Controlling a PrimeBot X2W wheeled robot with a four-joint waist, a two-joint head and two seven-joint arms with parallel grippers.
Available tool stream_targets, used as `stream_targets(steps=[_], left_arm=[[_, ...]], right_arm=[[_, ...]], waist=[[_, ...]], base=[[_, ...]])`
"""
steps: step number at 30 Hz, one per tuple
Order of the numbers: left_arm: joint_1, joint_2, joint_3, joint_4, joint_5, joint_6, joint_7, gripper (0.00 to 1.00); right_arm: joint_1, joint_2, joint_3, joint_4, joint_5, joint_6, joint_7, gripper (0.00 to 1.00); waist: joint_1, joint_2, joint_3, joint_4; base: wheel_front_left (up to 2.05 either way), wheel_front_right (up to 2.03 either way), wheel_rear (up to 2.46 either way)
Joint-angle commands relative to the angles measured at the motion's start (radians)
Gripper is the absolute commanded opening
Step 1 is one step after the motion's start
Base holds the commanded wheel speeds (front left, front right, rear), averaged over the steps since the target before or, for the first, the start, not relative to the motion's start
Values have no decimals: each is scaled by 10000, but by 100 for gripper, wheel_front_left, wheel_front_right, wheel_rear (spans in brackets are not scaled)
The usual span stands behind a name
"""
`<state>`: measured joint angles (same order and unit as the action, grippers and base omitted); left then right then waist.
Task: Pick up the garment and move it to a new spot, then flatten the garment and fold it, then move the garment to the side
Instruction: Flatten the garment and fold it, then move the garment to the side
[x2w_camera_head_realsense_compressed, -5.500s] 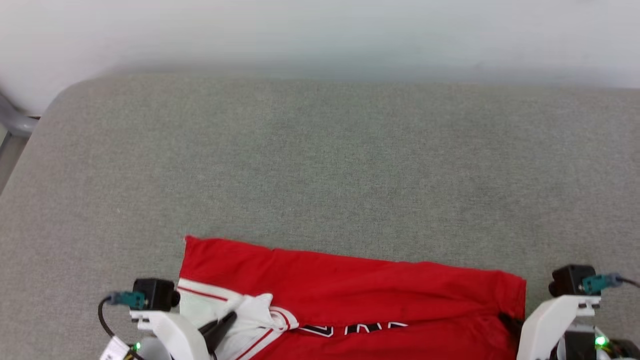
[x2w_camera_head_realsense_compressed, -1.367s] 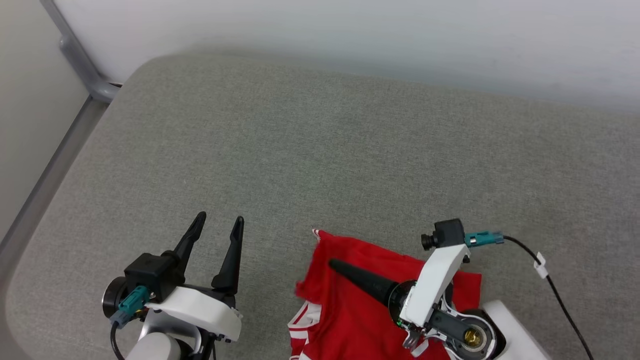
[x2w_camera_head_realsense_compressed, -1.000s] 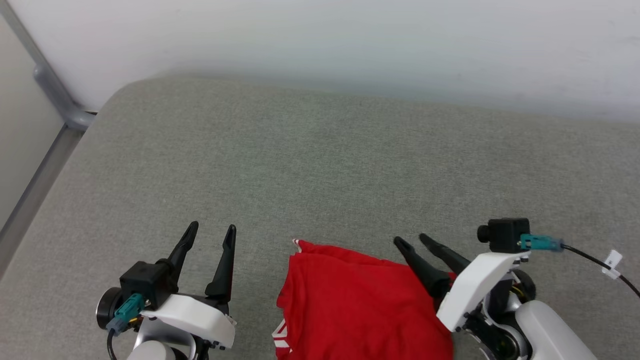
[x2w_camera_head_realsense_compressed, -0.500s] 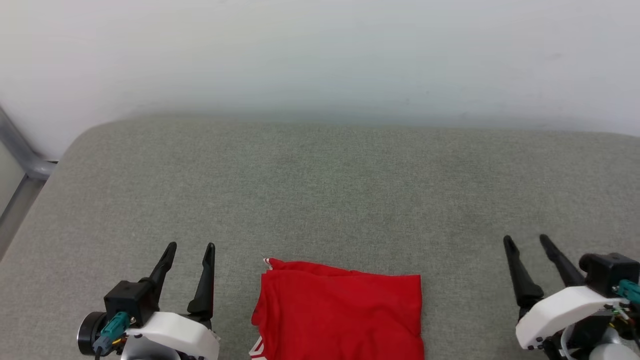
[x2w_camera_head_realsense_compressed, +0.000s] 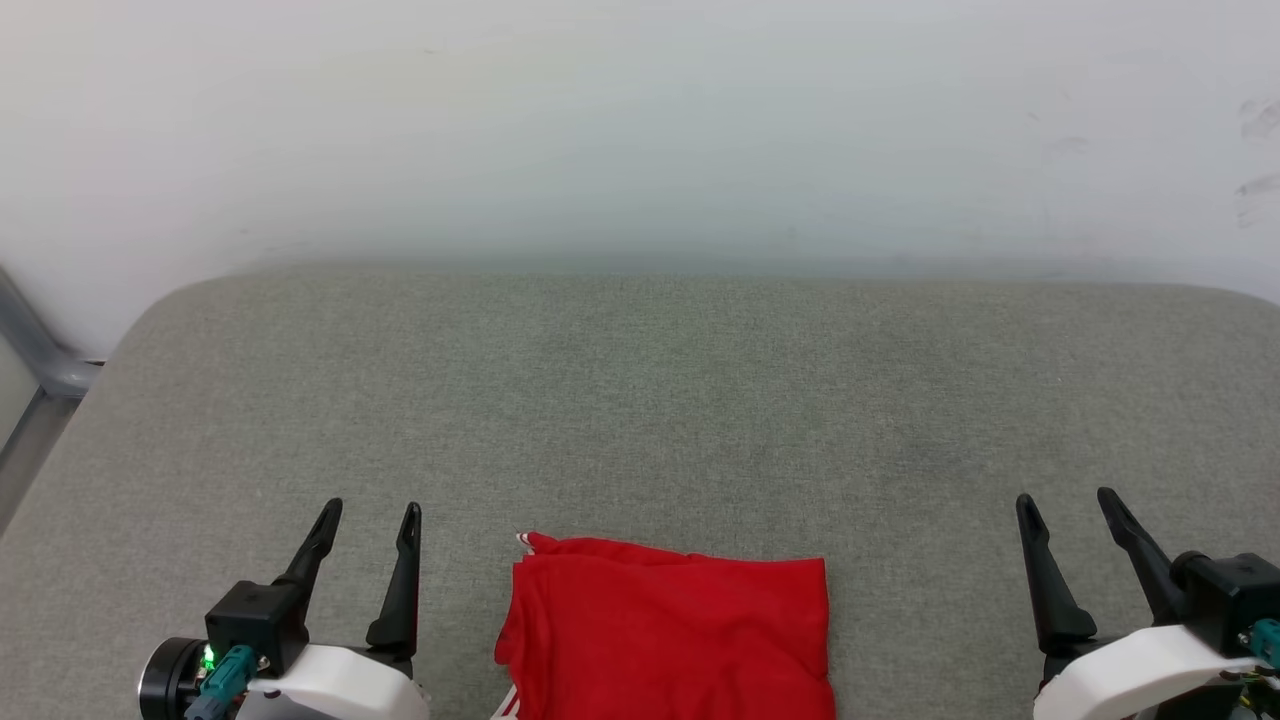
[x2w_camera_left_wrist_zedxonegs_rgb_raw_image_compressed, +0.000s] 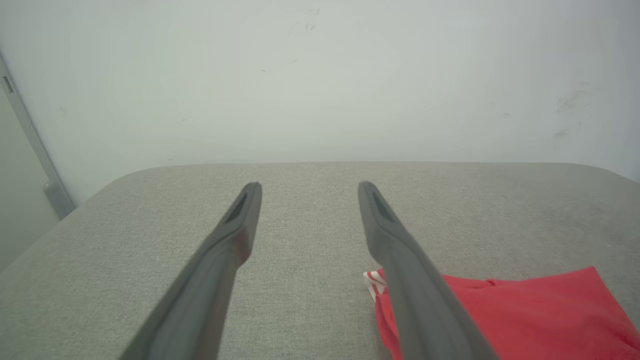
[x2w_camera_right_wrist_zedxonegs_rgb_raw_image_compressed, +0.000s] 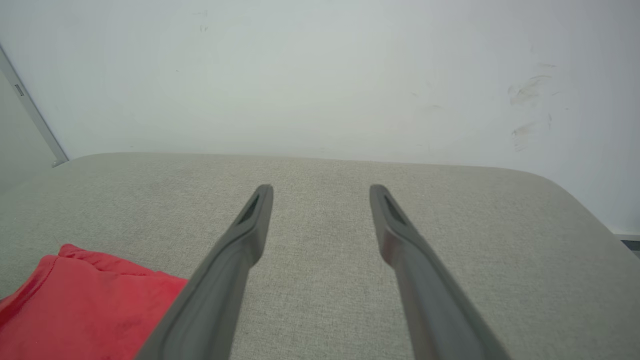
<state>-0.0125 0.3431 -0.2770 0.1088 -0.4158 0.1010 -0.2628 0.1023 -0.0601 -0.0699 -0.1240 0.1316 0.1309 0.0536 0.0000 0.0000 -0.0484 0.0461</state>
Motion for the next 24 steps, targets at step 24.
stream_targets(steps=[24], left_arm=[[-922,-113,-124,-223,139,-105,25,100]], right_arm=[[234,-29,-212,1084,2397,-4,4156,100]], waist=[[0,0,970,737]], base=[[0,0,0]])
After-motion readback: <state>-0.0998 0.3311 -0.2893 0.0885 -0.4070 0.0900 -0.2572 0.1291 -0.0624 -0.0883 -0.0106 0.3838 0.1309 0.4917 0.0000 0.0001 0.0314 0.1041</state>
